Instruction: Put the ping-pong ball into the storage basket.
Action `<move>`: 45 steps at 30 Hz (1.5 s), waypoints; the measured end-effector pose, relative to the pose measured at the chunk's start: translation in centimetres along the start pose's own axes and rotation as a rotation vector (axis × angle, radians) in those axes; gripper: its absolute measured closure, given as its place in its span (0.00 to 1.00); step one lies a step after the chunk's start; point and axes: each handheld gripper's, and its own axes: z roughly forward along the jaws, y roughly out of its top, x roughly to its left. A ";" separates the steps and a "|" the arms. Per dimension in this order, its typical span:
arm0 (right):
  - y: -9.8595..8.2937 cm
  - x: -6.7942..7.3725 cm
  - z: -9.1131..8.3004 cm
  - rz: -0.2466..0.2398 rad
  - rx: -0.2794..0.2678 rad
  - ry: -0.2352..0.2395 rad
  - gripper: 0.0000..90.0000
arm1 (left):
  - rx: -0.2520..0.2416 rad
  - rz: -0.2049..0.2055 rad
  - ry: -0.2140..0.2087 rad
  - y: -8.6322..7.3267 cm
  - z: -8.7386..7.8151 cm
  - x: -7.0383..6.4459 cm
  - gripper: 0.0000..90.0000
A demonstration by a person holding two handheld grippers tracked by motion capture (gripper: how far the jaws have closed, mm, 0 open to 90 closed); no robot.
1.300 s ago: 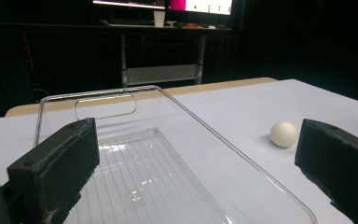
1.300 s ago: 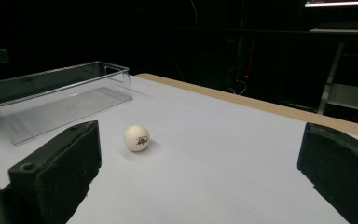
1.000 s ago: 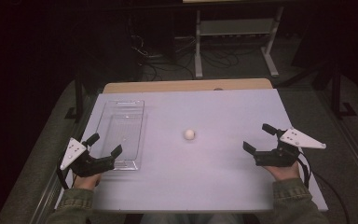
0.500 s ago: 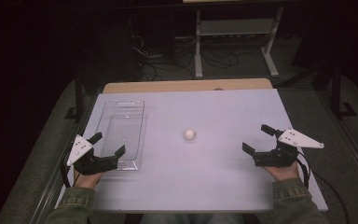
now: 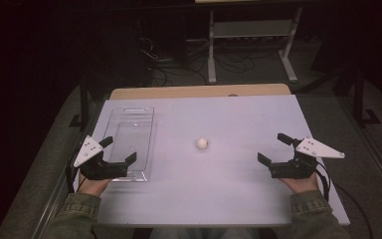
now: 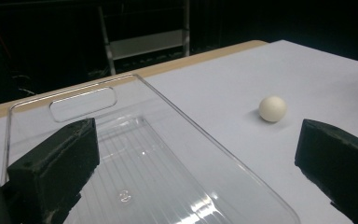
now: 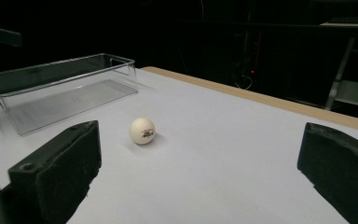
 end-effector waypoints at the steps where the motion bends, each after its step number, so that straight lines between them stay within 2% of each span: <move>1: 0.0 0.0 0.0 0.000 0.000 0.000 0.00 | 0.005 0.013 -0.002 0.3 0.0 -0.1 0.00; 4: 0.0 0.0 0.0 0.001 -0.001 0.002 0.00 | 0.024 0.038 -0.014 1.1 0.1 -0.2 0.00; 10: 0.1 0.0 -0.1 0.000 -0.006 0.003 0.00 | 0.048 0.048 -0.037 2.3 0.3 -0.1 0.00; 25: 0.0 0.1 0.0 0.000 0.007 0.007 0.00 | 0.098 0.055 -0.061 3.8 1.1 0.4 0.00; 45: 0.0 0.0 0.0 0.004 0.009 0.007 0.00 | 0.169 0.117 -0.107 5.8 2.2 0.2 0.00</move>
